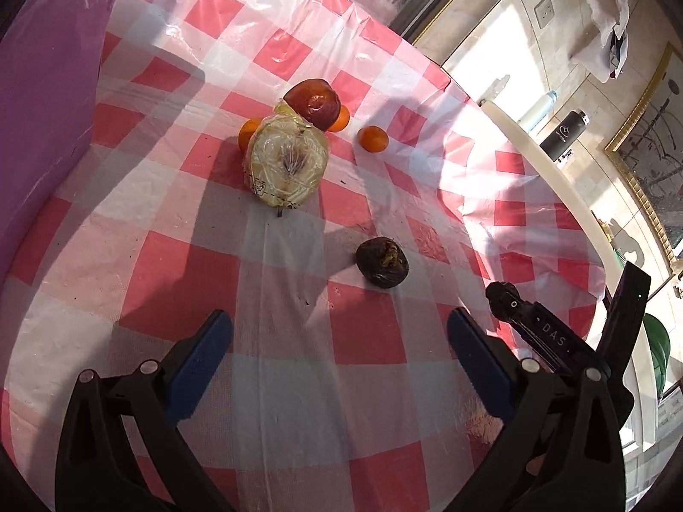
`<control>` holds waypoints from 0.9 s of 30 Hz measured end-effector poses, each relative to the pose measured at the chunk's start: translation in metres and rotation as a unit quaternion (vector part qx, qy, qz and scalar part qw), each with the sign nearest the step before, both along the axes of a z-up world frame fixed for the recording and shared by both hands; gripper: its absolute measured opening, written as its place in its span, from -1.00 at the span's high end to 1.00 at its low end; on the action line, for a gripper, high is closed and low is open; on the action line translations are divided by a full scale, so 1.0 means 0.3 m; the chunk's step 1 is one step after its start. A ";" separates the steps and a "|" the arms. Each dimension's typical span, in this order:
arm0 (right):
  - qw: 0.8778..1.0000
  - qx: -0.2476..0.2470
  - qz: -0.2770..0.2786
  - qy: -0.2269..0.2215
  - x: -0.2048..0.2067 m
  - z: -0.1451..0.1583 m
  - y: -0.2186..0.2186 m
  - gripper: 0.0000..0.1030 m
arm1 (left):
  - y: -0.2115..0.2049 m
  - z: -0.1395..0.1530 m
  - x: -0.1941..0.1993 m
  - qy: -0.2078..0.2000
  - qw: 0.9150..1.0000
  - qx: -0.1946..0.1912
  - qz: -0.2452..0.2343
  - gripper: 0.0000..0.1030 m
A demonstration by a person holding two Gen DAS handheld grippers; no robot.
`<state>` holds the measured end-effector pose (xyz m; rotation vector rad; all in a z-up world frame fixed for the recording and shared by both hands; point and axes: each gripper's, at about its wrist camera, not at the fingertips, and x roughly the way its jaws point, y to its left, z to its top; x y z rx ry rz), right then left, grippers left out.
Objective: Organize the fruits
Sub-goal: 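Grasp a second dark brown fruit with the right tool, then grasp the plastic-wrapped yellow fruit half with the left tool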
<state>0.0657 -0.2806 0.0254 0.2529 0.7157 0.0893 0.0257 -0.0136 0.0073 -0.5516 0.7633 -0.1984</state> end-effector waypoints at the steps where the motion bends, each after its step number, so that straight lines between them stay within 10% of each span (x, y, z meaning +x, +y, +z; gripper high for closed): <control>1: 1.000 0.007 -0.003 -0.009 -0.010 0.007 -0.007 0.24 | 0.014 0.001 0.004 0.001 1.000 -0.005 0.014 -0.96; 14: 0.998 0.064 0.006 -0.005 0.018 -0.012 -0.042 0.24 | -0.055 0.019 0.366 0.045 0.977 0.202 0.056 -0.91; 19: 0.998 0.068 0.012 -0.004 0.018 -0.014 -0.041 0.23 | -0.073 -0.010 0.449 0.083 0.965 0.240 0.063 -0.72; 21: 0.998 0.069 0.014 -0.003 0.017 -0.015 -0.041 0.23 | -0.095 -0.009 0.448 0.083 0.957 0.270 0.067 -0.22; 27: 0.997 0.072 0.013 -0.007 0.013 -0.013 -0.042 0.23 | -0.047 0.002 0.382 0.062 0.972 0.215 0.074 -0.16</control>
